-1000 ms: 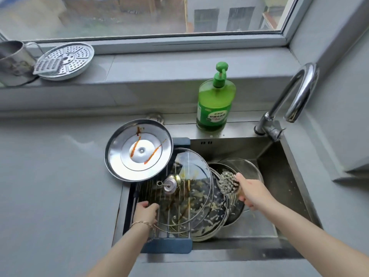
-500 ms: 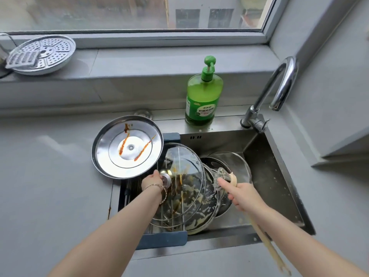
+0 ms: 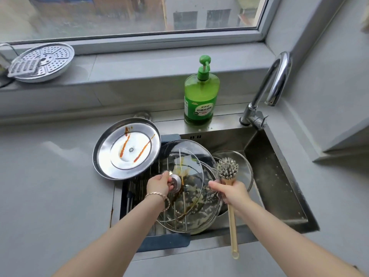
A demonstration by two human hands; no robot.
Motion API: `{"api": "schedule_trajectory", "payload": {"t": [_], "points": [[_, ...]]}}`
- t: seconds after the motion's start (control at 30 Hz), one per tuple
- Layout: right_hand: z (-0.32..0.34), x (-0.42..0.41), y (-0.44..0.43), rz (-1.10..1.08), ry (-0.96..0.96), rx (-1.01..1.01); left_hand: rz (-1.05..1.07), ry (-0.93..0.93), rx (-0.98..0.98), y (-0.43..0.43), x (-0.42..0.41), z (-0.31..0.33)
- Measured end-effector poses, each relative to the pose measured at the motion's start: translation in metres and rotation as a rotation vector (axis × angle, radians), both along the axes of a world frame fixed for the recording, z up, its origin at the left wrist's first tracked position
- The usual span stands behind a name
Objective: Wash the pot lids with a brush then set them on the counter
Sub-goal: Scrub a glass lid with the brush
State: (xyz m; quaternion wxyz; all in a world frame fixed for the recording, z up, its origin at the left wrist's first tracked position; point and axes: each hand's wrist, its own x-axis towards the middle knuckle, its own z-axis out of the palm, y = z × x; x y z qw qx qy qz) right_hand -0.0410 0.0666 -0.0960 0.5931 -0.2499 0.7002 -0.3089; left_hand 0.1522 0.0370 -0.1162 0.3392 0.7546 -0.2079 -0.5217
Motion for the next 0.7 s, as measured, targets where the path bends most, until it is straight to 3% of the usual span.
{"api": "schedule_trajectory", "payload": {"t": [0.17, 0.27, 0.4, 0.53, 0.6, 0.7], "points": [[0.051, -0.012, -0.007, -0.02, -0.062, -0.286, 0.018, 0.188, -0.082, 0.006, -0.02, 0.027], [0.086, -0.022, -0.013, 0.042, -0.096, -0.417, -0.069, 0.207, -0.155, 0.018, -0.033, 0.055], [0.123, -0.043, -0.02, 0.192, -0.13, -0.568, -0.39, -0.218, -0.329, 0.03, -0.038, 0.09], [0.132, -0.063, -0.025, 0.293, -0.123, -0.551, -0.537, -0.661, -0.605, 0.024, -0.036, 0.115], [0.132, -0.073, -0.024, 0.379, -0.108, -0.509, -0.629, -0.593, -0.627, 0.021, -0.046, 0.126], [0.134, -0.087, -0.026, 0.519, -0.097, -0.488, -0.848, -0.331, -0.483, 0.018, -0.066, 0.133]]}}
